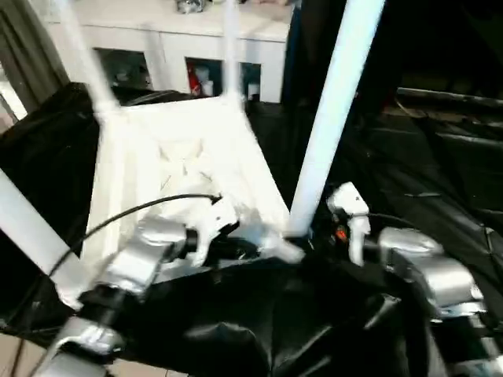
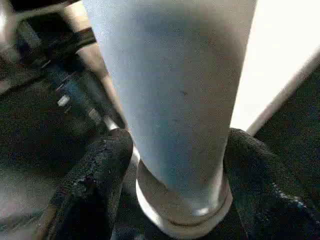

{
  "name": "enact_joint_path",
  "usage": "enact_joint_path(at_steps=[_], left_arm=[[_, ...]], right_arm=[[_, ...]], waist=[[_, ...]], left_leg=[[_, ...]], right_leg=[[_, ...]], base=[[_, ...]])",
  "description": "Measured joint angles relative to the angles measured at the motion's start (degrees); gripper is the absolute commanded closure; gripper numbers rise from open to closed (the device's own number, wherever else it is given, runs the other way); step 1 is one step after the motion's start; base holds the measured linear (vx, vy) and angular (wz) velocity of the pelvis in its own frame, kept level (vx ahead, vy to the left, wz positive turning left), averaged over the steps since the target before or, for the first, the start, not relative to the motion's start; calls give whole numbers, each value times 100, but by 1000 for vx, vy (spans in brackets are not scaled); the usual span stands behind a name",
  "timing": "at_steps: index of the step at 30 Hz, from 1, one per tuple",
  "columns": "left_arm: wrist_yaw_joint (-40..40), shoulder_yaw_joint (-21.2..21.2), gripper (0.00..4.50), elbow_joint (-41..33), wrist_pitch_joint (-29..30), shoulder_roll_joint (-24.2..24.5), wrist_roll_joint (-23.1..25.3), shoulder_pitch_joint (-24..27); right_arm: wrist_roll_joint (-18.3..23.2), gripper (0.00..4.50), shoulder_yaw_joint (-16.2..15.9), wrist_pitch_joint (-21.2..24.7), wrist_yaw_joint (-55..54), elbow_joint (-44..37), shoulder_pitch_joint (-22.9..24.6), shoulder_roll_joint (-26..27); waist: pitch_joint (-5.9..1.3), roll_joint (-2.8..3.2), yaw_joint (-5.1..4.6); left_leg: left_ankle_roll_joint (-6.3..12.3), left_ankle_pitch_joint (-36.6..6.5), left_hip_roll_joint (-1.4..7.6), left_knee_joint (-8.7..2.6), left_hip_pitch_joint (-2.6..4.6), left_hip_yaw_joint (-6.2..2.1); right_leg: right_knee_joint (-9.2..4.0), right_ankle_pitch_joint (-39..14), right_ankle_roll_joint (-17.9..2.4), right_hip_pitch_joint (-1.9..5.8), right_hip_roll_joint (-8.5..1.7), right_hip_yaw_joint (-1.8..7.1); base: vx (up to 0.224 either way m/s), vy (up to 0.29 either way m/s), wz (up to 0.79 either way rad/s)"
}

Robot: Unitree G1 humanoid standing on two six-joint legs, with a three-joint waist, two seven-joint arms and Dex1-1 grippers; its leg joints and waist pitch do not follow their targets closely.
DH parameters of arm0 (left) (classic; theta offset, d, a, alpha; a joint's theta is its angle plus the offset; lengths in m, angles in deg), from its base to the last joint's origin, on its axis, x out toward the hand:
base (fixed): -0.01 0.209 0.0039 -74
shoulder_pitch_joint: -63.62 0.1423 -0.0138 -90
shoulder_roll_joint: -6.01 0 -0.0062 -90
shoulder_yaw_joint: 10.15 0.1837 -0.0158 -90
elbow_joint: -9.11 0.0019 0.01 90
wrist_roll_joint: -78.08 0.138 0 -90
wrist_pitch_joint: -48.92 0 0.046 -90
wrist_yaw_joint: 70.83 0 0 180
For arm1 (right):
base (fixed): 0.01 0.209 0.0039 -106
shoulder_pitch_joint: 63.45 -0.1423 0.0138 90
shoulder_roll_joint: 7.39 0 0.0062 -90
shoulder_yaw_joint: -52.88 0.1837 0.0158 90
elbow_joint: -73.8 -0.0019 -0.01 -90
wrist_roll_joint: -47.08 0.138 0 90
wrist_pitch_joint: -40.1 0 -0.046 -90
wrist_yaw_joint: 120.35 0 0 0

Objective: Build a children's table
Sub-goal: Rotate leg to tighten

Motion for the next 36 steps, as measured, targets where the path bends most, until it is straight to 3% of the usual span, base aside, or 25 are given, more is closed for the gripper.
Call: enact_joint_path(at_steps=[5, 11, 21, 25, 32, 36], left_arm=[[244, 42, 450, -12, -14, 62, -6, -1], [269, 42, 450, -35, -12, 108, -18, 1], [31, 25, 450, -20, -7, 32, 22, 4], [-666, -68, 450, 259, -7, -301, 169, -149], [-2472, -216, 450, 926, 312, -1287, 580, -653], [-2944, -218, 450, 964, 422, -1580, 680, -698]], right_arm=[[-11, 199, -102, -118, 329, 61, -34, -161], [-75, 239, -188, -230, 386, 136, -135, -113], [-138, 244, -133, -298, 211, 183, -112, -31], [-308, 248, 149, -376, -744, 447, -113, 428], [-656, 250, 899, -345, -3595, 1217, -513, 1887], [-834, 250, 955, -430, -4217, 1476, -702, 2114]], waist=[[8, -14, 97], [14, -38, 103], [15, -43, 102], [12, -49, 66], [15, -83, -107], [8, -72, -129]], left_leg=[[0, 0, 1, 3, 0, 2], [-1, 0, 3, 5, 1, 2], [-1, 2, 3, 14, 7, 2], [-8, 7, 5, 38, 21, 1], [-17, 12, 4, 38, 59, 1], [-18, 12, 4, 36, 57, 1]], right_leg=[[3, 0, 0, 0, -1, 1], [7, 0, 0, 0, -1, 0], [14, 2, -3, 6, -1, 0], [30, -3, 18, 14, -1, 4], [31, -3, 23, 33, -1, 5], [28, -2, 24, 36, -1, 7]], base=[[0, 0, 0], [0, 0, 0], [0, 0, 0], [0, 0, 0], [0, 0, 0], [0, 0, 0]])
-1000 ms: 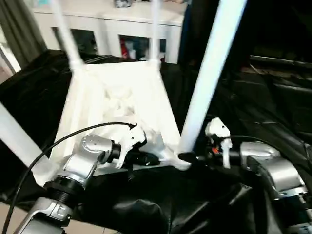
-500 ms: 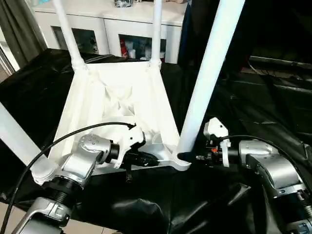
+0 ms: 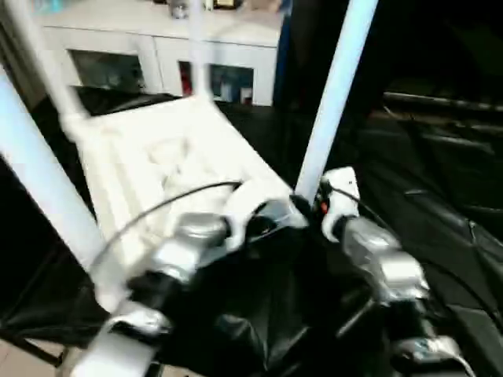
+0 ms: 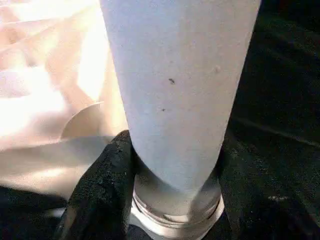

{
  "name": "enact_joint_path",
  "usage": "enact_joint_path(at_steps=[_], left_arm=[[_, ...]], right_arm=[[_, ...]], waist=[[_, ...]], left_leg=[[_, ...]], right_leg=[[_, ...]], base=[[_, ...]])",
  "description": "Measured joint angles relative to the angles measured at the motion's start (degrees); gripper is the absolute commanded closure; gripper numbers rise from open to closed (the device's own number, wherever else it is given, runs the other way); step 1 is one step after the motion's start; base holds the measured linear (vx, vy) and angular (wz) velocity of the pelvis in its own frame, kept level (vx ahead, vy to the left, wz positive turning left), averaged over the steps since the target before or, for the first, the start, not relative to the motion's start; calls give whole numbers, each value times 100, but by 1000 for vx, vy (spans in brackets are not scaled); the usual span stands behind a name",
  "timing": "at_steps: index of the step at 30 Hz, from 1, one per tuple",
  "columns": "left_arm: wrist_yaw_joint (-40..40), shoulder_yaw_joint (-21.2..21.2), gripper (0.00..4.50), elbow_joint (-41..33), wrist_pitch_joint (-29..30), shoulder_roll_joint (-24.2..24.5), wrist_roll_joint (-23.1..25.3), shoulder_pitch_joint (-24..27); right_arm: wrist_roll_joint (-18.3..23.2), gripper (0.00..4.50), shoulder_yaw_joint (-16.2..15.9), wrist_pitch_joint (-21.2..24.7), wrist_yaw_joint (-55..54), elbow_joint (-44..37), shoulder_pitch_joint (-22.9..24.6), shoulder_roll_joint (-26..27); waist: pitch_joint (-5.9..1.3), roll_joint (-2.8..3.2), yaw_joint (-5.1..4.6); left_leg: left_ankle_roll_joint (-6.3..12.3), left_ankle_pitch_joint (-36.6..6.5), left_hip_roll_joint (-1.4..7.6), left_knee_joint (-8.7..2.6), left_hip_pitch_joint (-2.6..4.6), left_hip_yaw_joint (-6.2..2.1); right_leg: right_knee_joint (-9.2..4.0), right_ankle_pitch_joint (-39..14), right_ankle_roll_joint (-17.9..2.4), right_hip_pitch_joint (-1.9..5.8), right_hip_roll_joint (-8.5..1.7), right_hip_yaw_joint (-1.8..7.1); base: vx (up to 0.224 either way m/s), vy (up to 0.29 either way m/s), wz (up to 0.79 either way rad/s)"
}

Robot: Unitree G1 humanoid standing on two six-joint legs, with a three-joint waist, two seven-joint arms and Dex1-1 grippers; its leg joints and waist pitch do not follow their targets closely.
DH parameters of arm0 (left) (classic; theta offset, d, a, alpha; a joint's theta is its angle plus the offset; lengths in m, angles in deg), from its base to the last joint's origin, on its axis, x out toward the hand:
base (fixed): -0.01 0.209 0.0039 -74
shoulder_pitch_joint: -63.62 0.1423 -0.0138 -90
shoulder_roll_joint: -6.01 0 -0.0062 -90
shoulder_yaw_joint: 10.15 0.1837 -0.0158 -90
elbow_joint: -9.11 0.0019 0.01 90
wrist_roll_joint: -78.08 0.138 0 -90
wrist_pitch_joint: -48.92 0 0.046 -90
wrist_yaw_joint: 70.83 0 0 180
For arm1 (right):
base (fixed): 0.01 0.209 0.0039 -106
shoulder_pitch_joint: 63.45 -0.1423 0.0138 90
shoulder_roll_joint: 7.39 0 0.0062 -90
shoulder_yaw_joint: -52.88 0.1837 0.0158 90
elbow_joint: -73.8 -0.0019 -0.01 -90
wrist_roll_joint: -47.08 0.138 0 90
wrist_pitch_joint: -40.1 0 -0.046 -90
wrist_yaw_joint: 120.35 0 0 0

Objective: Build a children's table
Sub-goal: Rotate leg to tighten

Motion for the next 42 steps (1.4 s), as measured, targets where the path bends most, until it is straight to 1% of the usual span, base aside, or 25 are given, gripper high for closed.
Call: enact_joint_path(at_steps=[2, 4, 5, 7, 8, 10, 15, 17, 19, 20, 21, 22, 23, 25, 26, 27, 30, 32, 35, 42], left_arm=[[-50, 1, 450, 0, 1, -46, 40, -19], [-46, 1, 450, 0, -2, -49, 46, -31], [-14, 2, 450, -1, -5, -46, 46, -33], [110, 24, 450, -2, -19, 0, 46, -44], [196, 31, 450, -9, -32, 38, 42, -44], [400, 55, 450, -35, -39, 144, -7, -44], [1238, 204, 450, -334, 9, 604, -160, 34], [1487, 217, 450, -430, 11, 759, -216, 93], [1922, 296, 450, -648, -39, 1077, -268, 212], [2285, 329, 450, -785, -104, 1303, -369, 319], [2479, 331, 450, -828, -145, 1402, -412, 368], [2647, 364, 450, -931, -156, 1517, -448, 426], [2878, 409, 450, -1034, -153, 1647, -483, 470], [3113, 466, 450, -1168, -149, 1773, -529, 535], [3211, 473, 450, -1240, -150, 1812, -576, 600], [3246, 475, 450, -1285, -151, 1824, -577, 632], [3260, 484, 450, -1323, -150, 1852, -577, 638], [3283, 476, 450, -1370, -150, 1906, -579, 641], [3285, 469, 450, -1386, -149, 1917, -581, 648], [3117, 428, 450, -1408, -81, 1865, -568, 678]], right_arm=[[-118, 250, -5, -177, -40, 47, -25, 27], [-132, 250, -5, -265, -36, 46, -5, 26], [-130, 216, -5, -307, 36, 15, 34, -1], [-100, 216, -5, -311, 223, -46, 82, -78], [-65, 179, -5, -301, 348, -86, 110, -127], [32, 172, -27, -262, 690, -191, 183, -263], [290, 172, -323, -190, 2144, -657, 478, -1100], [374, 172, -378, -152, 2506, -763, 539, -1263], [451, 172, -541, -117, 3042, -935, 606, -1596], [535, 172, -685, -108, 3434, -1082, 689, -1771], [580, 172, -736, -98, 3620, -1099, 732, -1842], [613, 172, -764, -71, 3761, -1101, 750, -1897], [667, 172, -829, -35, 3942, -1132, 759, -1924], [678, 172, -942, -2, 4159, -1215, 761, -1965], [679, 172, -1024, -1, 4296, -1258, 761, -2021], [678, 187, -1055, -3, 4369, -1274, 762, -2054], [666, 187, -1116, -4, 4416, -1279, 760, -2062], [665, 210, -1149, -4, 4442, -1279, 748, -2055], [657, 215, -1154, -5, 4475, -1268, 730, -2051], [642, 216, -1127, -39, 4429, -1159, 690, -1958]], waist=[[-2, 6, -3], [-1, 23, -3], [-2, 37, -2], [-4, 54, 1], [-4, 56, 1], [-3, 55, -1], [2, 48, 36], [2, 49, 57], [3, 49, 56], [3, 49, 63], [3, 49, 68], [8, 39, 70], [9, 37, 95], [18, 13, 126], [24, -12, 147], [25, -32, 158], [31, -75, 184], [38, -105, 205], [40, -120, 220], [41, -124, 224]], left_leg=[[0, -2, -1, -12, -4, 0], [0, -2, -1, -22, -5, 0], [0, -2, -1, -25, -7, 0], [0, -2, -1, -29, -7, 0], [0, -2, -1, -30, -9, 0], [2, -4, -1, -33, -12, 0], [6, -5, 0, -35, -48, 0], [8, -5, 1, -34, -50, -1], [8, -5, 1, -35, -52, 0], [10, -7, 2, -36, -52, 0], [12, -8, 2, -36, -52, 0], [12, -8, 2, -36, -53, 1], [12, -8, 2, -34, -56, 0], [13, -7, 2, -31, -56, 4], [13, -8, 2, -27, -56, 4], [13, -7, 3, -26, -56, 5], [13, -8, 3, -21, -56, 7], [12, -8, 5, -24, -55, 8], [12, -8, 5, -24, -56, 9], [11, -6, 5, -18, -50, 9]], right_leg=[[-1, 2, -5, -3, 0, 0], [-1, 8, -21, -5, 0, -1], [-1, 7, -23, -6, 0, -2], [-2, 5, -24, -7, 0, -3], [-2, 4, -23, -8, 0, -4], [-3, 0, -25, -11, 0, -5], [-11, 0, -27, -35, 0, -9], [-10, 0, -27, -38, 0, -10], [-11, 0, -28, -40, 0, -9], [-11, -4, -30, -40, 0, -11], [-11, -5, -30, -40, 0, -11], [-11, -5, -30, -42, 0, -11], [-11, -5, -30, -43, 0, -11], [-10, -6, -30, -43, -2, -6], [-10, -6, -31, -45, -2, -5], [-10, -6, -31, -43, -2, -5], [-9, -5, -31, -42, -2, 0], [-4, -8, -29, -39, -2, -1], [0, -10, -29, -40, -2, -1], [15, -10, -30, -38, -2, 0]], base=[[0, 0, 0], [0, 0, 0], [0, 0, 0], [0, 0, 0], [0, 0, 0], [0, 0, 0], [0, 0, 0], [0, 0, 0], [0, 0, 0], [0, 0, 0], [0, 0, 0], [0, 0, 0], [0, 0, 0], [0, 0, 0], [0, 0, 0], [0, 0, 0], [0, 0, 0], [0, 0, 0], [0, 0, 0], [0, 0, 0]])
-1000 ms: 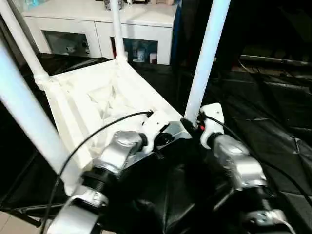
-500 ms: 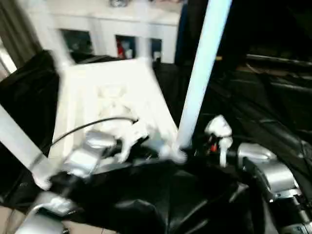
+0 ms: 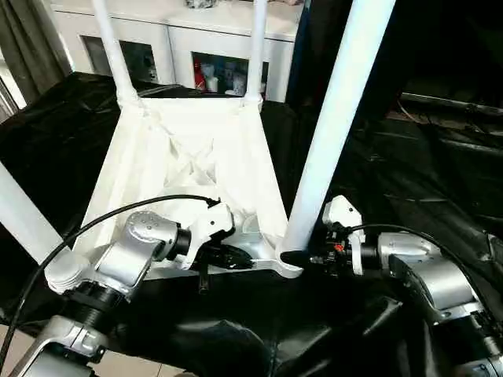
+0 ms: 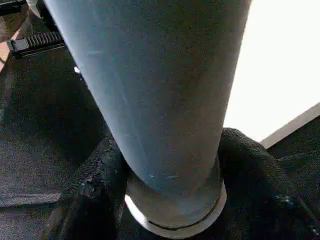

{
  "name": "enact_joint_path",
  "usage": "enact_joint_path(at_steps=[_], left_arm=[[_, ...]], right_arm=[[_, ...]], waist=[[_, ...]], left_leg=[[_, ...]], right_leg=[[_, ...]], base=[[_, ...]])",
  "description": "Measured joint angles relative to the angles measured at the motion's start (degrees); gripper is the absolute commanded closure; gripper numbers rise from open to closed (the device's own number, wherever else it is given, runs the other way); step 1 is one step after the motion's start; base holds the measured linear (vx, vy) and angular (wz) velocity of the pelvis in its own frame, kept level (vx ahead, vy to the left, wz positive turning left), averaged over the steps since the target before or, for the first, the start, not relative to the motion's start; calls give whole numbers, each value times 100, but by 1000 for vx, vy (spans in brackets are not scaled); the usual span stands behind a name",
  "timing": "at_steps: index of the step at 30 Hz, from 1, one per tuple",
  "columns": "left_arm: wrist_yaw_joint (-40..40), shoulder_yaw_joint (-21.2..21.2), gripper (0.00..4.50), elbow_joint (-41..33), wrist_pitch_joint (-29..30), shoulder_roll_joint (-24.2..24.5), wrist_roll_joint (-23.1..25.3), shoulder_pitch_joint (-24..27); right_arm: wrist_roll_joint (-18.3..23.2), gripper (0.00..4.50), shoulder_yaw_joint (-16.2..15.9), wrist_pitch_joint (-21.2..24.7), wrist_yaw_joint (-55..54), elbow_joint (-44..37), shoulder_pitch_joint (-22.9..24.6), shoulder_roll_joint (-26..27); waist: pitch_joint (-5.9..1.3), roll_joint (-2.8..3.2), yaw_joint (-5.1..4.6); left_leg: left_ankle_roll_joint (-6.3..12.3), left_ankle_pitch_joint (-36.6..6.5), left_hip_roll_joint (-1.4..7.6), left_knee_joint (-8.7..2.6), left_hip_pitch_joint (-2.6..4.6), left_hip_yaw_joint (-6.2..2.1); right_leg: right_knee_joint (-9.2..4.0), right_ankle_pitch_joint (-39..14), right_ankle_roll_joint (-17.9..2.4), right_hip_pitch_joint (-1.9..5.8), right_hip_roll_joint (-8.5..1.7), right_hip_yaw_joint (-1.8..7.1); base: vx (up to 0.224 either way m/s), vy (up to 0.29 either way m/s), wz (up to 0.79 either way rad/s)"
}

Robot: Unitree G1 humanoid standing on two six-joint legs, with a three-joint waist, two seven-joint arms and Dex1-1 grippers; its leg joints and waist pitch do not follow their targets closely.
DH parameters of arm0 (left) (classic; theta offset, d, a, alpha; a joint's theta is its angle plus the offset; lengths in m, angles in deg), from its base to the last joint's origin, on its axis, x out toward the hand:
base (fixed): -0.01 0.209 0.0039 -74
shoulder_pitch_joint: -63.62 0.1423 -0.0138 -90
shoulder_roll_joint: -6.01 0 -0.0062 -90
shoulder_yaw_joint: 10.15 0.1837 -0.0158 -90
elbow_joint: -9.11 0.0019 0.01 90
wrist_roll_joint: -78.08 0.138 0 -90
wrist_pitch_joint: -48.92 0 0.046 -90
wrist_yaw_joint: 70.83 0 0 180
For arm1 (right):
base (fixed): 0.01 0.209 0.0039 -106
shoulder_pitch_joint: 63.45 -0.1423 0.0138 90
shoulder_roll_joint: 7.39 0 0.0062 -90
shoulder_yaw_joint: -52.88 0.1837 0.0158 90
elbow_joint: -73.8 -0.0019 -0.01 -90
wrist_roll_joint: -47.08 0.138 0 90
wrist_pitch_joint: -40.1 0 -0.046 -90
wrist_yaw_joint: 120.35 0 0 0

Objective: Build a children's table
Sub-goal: Rotate leg to tighten

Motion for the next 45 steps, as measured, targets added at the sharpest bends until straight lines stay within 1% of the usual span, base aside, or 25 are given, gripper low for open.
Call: enact_joint_path(at_steps=[2, 4, 7, 8, 10, 11, 12, 14, 17, 20, 21, 23, 24, 26, 28, 30, 33, 36, 38, 40, 42, 44, 45], left_arm=[[-445, -105, 450, 171, 27, -200, 77, -66], [-751, -125, 450, 306, 51, -352, 154, -162], [-1378, -163, 450, 644, 58, -715, 297, -343], [-1578, -171, 450, 737, 83, -829, 348, -408], [-1879, -186, 450, 870, 131, -1020, 402, -489], [-2154, -227, 450, 978, 163, -1198, 453, -537], [-2455, -236, 450, 1104, 215, -1400, 517, -622], [-2788, -227, 450, 1186, 291, -1646, 611, -691], [-2914, -215, 450, 1234, 289, -1783, 653, -708], [-2883, -207, 450, 1267, 238, -1794, 661, -728], [-2848, -208, 450, 1284, 208, -1789, 661, -730], [-2784, -206, 450, 1295, 154, -1757, 661, -730], [-2693, -189, 450, 1293, 113, -1692, 650, -732], [-2463, -179, 450, 1282, 55, -1565, 605, -732], [-2283, -171, 450, 1244, 45, -1459, 560, -728], [-2027, -118, 450, 1132, 39, -1282, 528, -703], [-1317, -50, 450, 824, -102, -815, 360, -508], [-683, -15, 450, 585, -160, -410, 223, -366], [-287, -9, 450, 388, -166, -168, 130, -233], [-27, -4, 450, 272, -166, -55, 43, -149], [118, 10, 450, 157, -164, 29, -7, -93], [176, 33, 450, 32, -111, 77, -25, -34], [185, 47, 450, 2, -96, 81, -29, -21]], right_arm=[[-66, 216, 196, -57, -520, 271, -71, 292], [-139, 217, 287, -126, -957, 417, -148, 480], [-250, 235, 616, -164, -1911, 671, -180, 954], [-270, 238, 694, -167, -2265, 753, -217, 1100], [-311, 240, 825, -162, -2751, 822, -242, 1309], [-351, 240, 942, -163, -3187, 898, -280, 1511], [-447, 241, 1049, -167, -3695, 1019, -349, 1723], [-562, 241, 1111, -227, -4263, 1129, -435, 1902], [-686, 241, 1111, -280, -4469, 1129, -443, 1966], [-745, 241, 1111, -294, -4454, 1003, -396, 1962], [-745, 208, 1112, -316, -4437, 985, -374, 1956], [-729, 208, 1113, -339, -4379, 981, -367, 1942], [-660, 173, 1113, -325, -4224, 965, -360, 1878], [-504, 169, 1110, -249, -3847, 875, -318, 1763], [-431, 162, 1080, -202, -3555, 786, -269, 1654], [-413, 162, 939, -192, -3076, 662, -198, 1356], [-197, 162, 601, -76, -1926, 277, -25, 684], [-39, 162, 413, 2, -1151, 81, 61, 333], [17, 162, 242, 1, -668, 23, 71, 150], [18, 162, 146, -18, -374, -2, 73, 48], [18, 162, 59, -75, -152, -24, 70, -10], [25, 162, 13, -89, -18, -24, 66, -41], [29, 162, -11, -88, 37, -24, 65, -63]], waist=[[-3, -3, -14], [-2, -1, -51], [-4, 0, -114], [-2, 14, -140], [-1, 28, -153], [-3, 36, -157], [-3, 63, -161], [-12, 98, -170], [-24, 108, -168], [-33, 126, -166], [-36, 130, -166], [-35, 144, -168], [-33, 148, -171], [-29, 153, -187], [-26, 158, -200], [-21, 159, -198], [-10, 149, -167], [-6, 141, -140], [-4, 138, -111], [-1, 132, -70], [2, 105, -21], [4, 67, 6], [3, 58, 18]], left_leg=[[-5, 4, 2, 19, 8, -2], [-15, 12, 2, 23, 13, -3], [-20, 17, 2, 23, 38, -5], [-20, 17, 2, 23, 47, -5], [-20, 17, 2, 22, 56, -7], [-20, 17, 2, 21, 65, -9], [-20, 17, 0, 21, 71, -11], [-20, 17, -3, 20, 72, -10], [-20, 15, -3, 7, 73, -11], [-20, 15, -4, -13, 73, -10], [-20, 15, -4, -17, 73, -10], [-20, 15, -4, -19, 73, -10], [-20, 15, -4, -21, 73, -10], [-20, 15, -4, -27, 72, -9], [-20, 15, -4, -33, 66, -9], [-20, 14, -3, -34, 59, -9], [-17, 11, -1, -45, 50, -10], [-16, 11, -1, -47, 38, -10], [-8, 7, -1, -37, 18, -10], [-5, 6, 0, -24, -4, -9], [0, 3, -1, -18, -9, -3], [0, 3, 2, -18, -8, -3], [0, 3, 1, -17, -7, -3]], right_leg=[[18, 3, -5, 5, 0, 1], [16, -1, 13, 5, 0, 0], [15, 2, 19, 21, 0, 0], [14, 1, 20, 27, 0, 0], [11, 0, 21, 35, 0, -1], [9, 0, 21, 44, 0, -1], [5, 0, 21, 52, 0, -2], [-5, 0, 22, 56, 0, 1], [-5, -1, 25, 57, 0, 1], [-7, -1, 22, 55, 0, 0], [-7, -1, 19, 54, 1, -1], [-7, -2, 17, 53, 1, -1], [-8, -5, 22, 52, 1, -1], [-12, -8, 24, 51, 2, -1], [-14, -3, 14, 46, 3, -2], [-14, -3, 7, 43, 2, -4], [-15, -12, 3, 36, 3, -10], [-14, -16, 1, 28, 2, -11], [-15, -16, 0, 19, 2, -9], [-14, -16, 0, 6, 1, -7], [-10, -16, 0, 1, -2, -2], [-9, -17, -2, 1, -2, -3], [-9, -17, -2, 2, -2, -3]], base=[[0, 0, 0], [0, 0, 0], [0, 0, 0], [0, 0, 0], [0, 0, 0], [0, 0, 0], [0, 0, 0], [0, 0, 0], [0, 0, 0], [0, 0, 0], [0, 0, 0], [0, 0, 0], [0, 0, 0], [0, 0, 0], [0, 0, 0], [0, 0, 0], [0, 0, 0], [0, 0, 0], [0, 0, 0], [0, 0, 0], [0, 0, 0], [0, 0, 0], [0, 0, 0]])
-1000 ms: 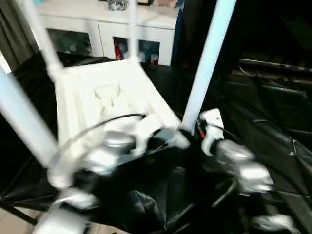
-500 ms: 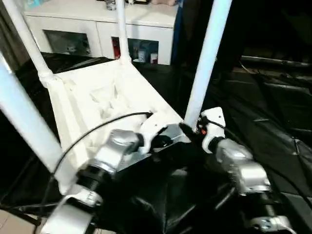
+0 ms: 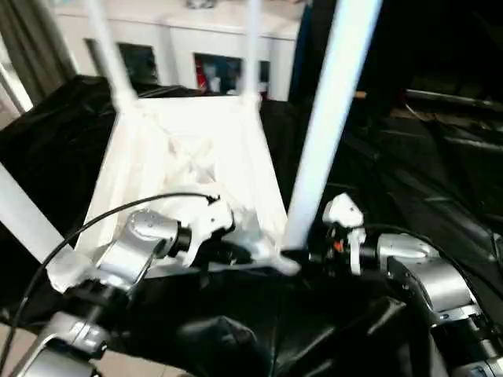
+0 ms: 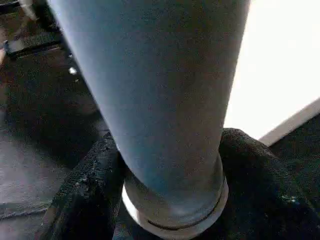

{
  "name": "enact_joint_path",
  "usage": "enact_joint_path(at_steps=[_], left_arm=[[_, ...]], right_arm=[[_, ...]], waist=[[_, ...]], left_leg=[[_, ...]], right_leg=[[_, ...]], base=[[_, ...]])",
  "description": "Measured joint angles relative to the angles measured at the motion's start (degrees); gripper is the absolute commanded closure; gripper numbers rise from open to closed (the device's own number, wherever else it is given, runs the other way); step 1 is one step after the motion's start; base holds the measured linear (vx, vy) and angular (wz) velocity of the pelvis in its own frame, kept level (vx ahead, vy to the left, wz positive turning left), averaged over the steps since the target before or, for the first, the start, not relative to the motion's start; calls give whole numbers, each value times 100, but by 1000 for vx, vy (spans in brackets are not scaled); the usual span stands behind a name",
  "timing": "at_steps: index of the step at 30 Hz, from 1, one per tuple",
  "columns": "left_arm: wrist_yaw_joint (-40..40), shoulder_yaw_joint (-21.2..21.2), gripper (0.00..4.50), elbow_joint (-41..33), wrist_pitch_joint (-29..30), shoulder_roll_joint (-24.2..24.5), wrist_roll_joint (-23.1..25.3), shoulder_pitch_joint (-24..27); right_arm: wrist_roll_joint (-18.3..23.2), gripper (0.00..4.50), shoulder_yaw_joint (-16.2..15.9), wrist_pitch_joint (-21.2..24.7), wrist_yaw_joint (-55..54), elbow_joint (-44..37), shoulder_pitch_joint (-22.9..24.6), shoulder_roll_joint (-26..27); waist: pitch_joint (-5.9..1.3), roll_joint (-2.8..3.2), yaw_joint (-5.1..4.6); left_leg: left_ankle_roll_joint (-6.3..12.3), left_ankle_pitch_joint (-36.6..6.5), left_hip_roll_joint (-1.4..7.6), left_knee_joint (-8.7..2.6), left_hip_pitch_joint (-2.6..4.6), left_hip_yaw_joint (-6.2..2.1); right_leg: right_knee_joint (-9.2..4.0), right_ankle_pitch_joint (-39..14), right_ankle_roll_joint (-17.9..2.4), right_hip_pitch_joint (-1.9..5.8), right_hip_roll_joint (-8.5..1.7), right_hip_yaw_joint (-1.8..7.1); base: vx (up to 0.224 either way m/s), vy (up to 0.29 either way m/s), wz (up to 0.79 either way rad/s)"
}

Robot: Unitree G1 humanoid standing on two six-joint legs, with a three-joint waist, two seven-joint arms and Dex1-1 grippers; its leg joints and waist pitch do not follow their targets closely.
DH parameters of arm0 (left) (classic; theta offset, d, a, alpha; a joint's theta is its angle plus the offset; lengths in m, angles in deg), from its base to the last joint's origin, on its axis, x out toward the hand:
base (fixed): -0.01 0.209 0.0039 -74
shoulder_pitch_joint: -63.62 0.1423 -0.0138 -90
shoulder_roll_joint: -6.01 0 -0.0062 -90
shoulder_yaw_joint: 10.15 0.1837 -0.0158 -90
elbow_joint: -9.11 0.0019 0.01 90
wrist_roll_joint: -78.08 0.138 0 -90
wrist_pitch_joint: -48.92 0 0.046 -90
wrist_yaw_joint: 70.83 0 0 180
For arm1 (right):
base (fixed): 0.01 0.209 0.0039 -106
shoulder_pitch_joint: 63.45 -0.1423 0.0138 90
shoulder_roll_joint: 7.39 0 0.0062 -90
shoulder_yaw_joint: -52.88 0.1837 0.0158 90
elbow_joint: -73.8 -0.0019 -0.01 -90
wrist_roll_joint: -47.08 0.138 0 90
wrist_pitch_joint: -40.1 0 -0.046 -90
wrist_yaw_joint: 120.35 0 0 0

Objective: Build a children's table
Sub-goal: Rotate leg to tighten

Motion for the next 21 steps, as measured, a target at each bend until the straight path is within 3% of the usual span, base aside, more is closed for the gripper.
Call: enact_joint_path(at_steps=[5, 13, 16, 21], left_arm=[[24, 4, 450, -45, 39, 27, -13, 22], [5, -14, 450, -39, 39, 36, -9, 27], [-338, -70, 450, 127, 63, -140, 53, -39], [-1497, -139, 450, 705, 246, -781, 360, -438]], right_arm=[[5, 204, -49, 0, 117, 63, -62, 9], [-10, 212, -68, -13, 106, 119, -113, 89], [-46, 213, 105, -44, -311, 226, -77, 281], [-291, 233, 607, -133, -2146, 769, -291, 1105]], waist=[[5, -15, -1], [5, -9, -4], [-2, 16, -6], [-6, 12, -53]], left_leg=[[-1, 1, 1, 3, 4, 0], [-2, 1, 1, 11, 5, -1], [-3, 2, 2, 23, 14, -4], [-23, 15, 2, 29, 67, -6]], right_leg=[[10, 0, 0, 0, 0, 1], [19, 0, 0, 1, 0, 1], [24, 3, -3, 12, 0, 1], [21, 2, 21, 39, 0, 0]], base=[[0, 0, 0], [0, 0, 0], [0, 0, 0], [0, 0, 0]])
